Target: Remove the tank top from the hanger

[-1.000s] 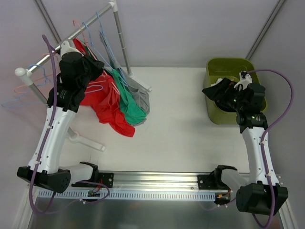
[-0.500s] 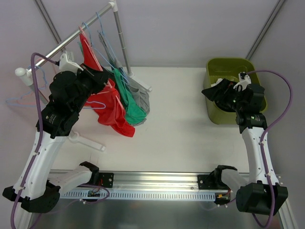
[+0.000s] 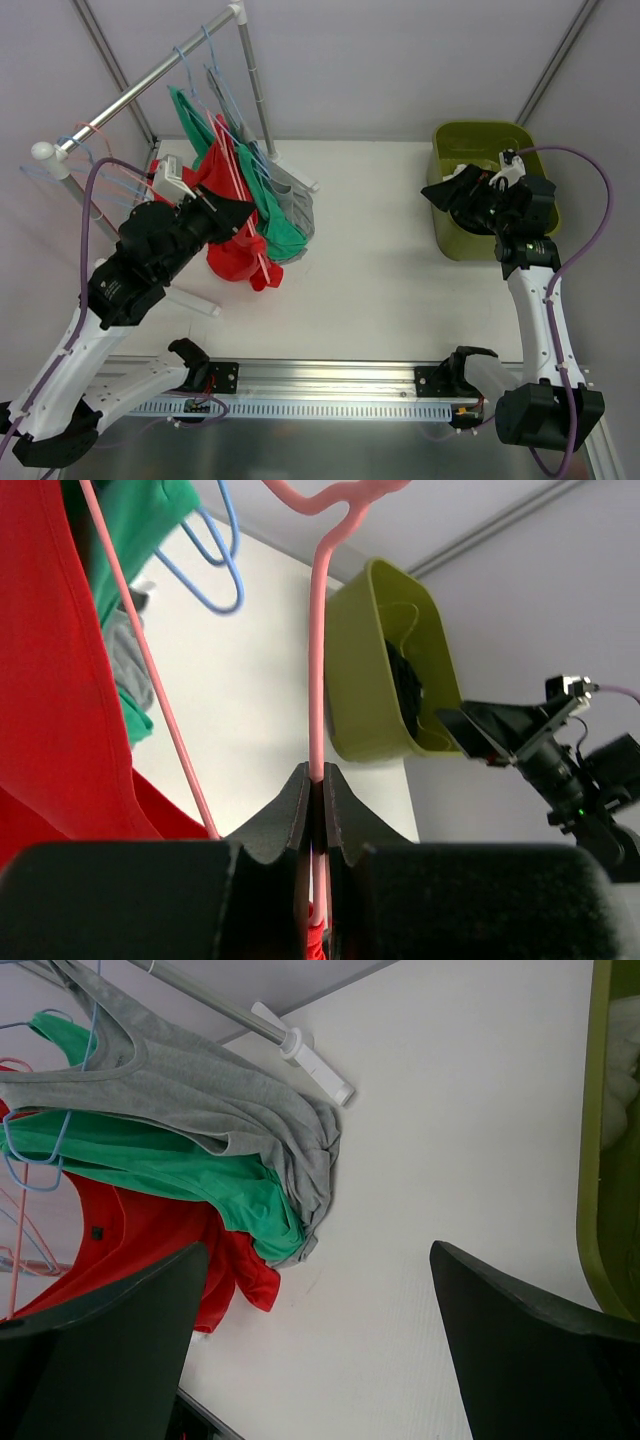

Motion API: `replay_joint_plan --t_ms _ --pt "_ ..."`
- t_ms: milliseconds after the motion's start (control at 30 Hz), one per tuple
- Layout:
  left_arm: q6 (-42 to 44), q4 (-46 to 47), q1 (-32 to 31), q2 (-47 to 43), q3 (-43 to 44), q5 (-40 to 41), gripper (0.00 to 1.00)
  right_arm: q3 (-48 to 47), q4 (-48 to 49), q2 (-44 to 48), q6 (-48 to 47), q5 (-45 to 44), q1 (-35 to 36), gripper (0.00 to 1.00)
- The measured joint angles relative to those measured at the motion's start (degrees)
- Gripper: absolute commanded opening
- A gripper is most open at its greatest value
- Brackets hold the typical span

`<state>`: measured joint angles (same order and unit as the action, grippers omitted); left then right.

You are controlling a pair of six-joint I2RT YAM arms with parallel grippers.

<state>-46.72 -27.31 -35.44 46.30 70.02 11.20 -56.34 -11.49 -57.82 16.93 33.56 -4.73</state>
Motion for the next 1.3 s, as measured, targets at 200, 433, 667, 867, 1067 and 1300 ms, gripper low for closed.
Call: replay_joint_plan --t_ms 200,433,667,867,1067,1300 --pt "-2.4 0.4 -6.6 -6.2 -7.3 -0.3 0.00 0.0 1.5 -1.4 0.2 2.0 0.2 1.00" --pt "-4.8 0.9 -13.1 -10.6 -14.2 -0.5 0.00 0.0 2.7 -6.8 0.2 6.1 3.0 0.99" --pt "-5.3 0.9 -15.9 -11.0 -17.2 -5.6 0.00 -1.5 2.8 -9.8 -1.1 9.2 8.1 1.00" --pt "-5.4 0.7 -17.9 -11.3 -19.3 -7.6 0.00 -3.0 3.4 -11.2 -2.7 10.6 11.8 1.00" --pt "-4.2 1.6 -20.9 -5.1 -16.8 -12.7 0.00 -3.2 3.6 -12.4 -4.7 11.9 14.1 0.99" --pt "1.1 2.1 -31.7 5.9 -9.6 -14.5 0.00 -2.4 5.6 -11.3 -6.7 11.4 15.0 1.00"
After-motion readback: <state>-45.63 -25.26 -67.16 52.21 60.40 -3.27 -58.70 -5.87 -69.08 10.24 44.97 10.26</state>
